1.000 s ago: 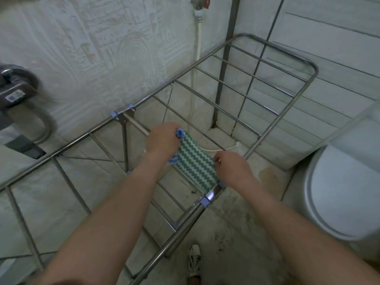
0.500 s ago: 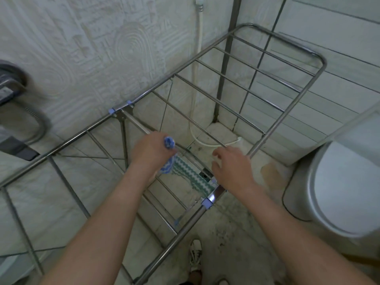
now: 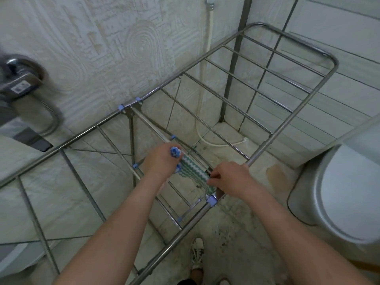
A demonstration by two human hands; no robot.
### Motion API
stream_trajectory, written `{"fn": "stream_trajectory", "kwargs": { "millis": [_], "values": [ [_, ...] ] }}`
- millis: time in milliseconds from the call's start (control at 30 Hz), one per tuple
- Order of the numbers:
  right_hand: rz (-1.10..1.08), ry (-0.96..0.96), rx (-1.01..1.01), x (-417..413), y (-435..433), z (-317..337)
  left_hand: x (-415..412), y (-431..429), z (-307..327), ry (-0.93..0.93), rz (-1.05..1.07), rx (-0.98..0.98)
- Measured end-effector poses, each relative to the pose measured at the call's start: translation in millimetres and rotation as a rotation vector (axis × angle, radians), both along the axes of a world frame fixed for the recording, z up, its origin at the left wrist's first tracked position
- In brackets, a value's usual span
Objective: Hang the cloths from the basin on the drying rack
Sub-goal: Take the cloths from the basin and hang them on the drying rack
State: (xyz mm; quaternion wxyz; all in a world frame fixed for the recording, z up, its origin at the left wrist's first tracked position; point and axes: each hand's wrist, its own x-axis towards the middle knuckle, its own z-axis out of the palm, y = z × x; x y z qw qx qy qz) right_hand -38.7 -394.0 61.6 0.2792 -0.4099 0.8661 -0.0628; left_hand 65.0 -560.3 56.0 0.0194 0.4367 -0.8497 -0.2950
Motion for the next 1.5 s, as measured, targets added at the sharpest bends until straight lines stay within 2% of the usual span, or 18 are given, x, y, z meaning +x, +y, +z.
{"fn": "stream_trajectory", "kwargs": {
  "millis": [200, 267, 300, 333, 400, 467, 533, 567, 733, 833, 933, 1067, 1167, 1233, 1300, 1367, 1433, 1500],
  "values": [
    [0.054, 0.006, 0.082, 2.7, 0.0, 8.8, 22.9, -26.8, 9.5, 0.038, 0.182, -0.012],
    [0.034, 0.056, -0.01, 7.5, 0.3, 11.2, 26.4, -23.0, 25.7, 0.256, 0.259, 0.159],
    [-0.017, 0.032, -0.126, 12.4, -1.2, 15.7, 31.2, -17.2, 38.6, 0.417, 0.338, 0.33],
    [-0.113, -0.067, -0.257, 16.7, -2.9, 22.8, 33.1, -10.0, 51.3, 0.575, 0.408, 0.538],
    [-0.328, -0.469, -0.478, 32.5, -8.3, 44.9, 44.6, 8.6, 70.8, 0.827, 0.462, 0.89],
    [-0.47, -0.988, -0.506, 48.7, -11.4, 62.4, 52.4, 28.3, 78.2, 0.913, 0.44, 1.085],
    [-0.481, -1.251, -0.517, 63.6, -10.8, 68.4, 63.9, 47.2, 79.9, 0.932, 0.408, 1.167],
    [-0.497, -1.272, -0.557, 68.1, -10.4, 68.6, 68.2, 52.9, 77.7, 0.913, 0.394, 1.151],
    [-0.676, -1.115, -0.754, 81.4, 3.2, 63.5, 95.3, 69.6, 74.0, 0.823, 0.432, 0.992],
    [-0.797, -1.151, -0.853, 89.1, 17.4, 66.0, 115.0, 86.1, 80.1, 0.759, 0.402, 0.924],
    [-0.879, -1.17, -0.951, 96.4, 28.7, 74.0, 136.6, 106.2, 85.4, 0.693, 0.366, 0.993],
    [-0.977, -1.286, -1.043, 105.9, 36.1, 80.4, 165.8, 121.8, 88.7, 0.735, 0.292, 1.098],
    [-1.069, -1.393, -1.102, 109.2, 34.3, 77.3, 185.5, 126.1, 93.4, 0.613, 0.253, 1.029],
    [-1.077, -1.417, -1.082, 110.3, 34.3, 77.6, 201.1, 126.3, 96.6, 0.523, 0.232, 0.901],
    [-0.995, -1.395, -1.016, 114.1, 32.1, 81.1, 214.1, 124.7, 101.1, 0.54, 0.28, 0.722],
    [-0.807, -1.317, -0.961, 125.2, 28.9, 88.0, 217.3, 125.3, 109.1, 0.624, 0.313, 0.545],
    [-0.619, -1.223, -0.912, 142.2, 23.2, 96.9, 210.7, 128.8, 120.3, 0.684, 0.238, 0.494],
    [-0.472, -1.19, -0.857, 159.6, 12.1, 101.4, 202.5, 126.2, 124.3, 0.643, 0.149, 0.426]
  ]
}}
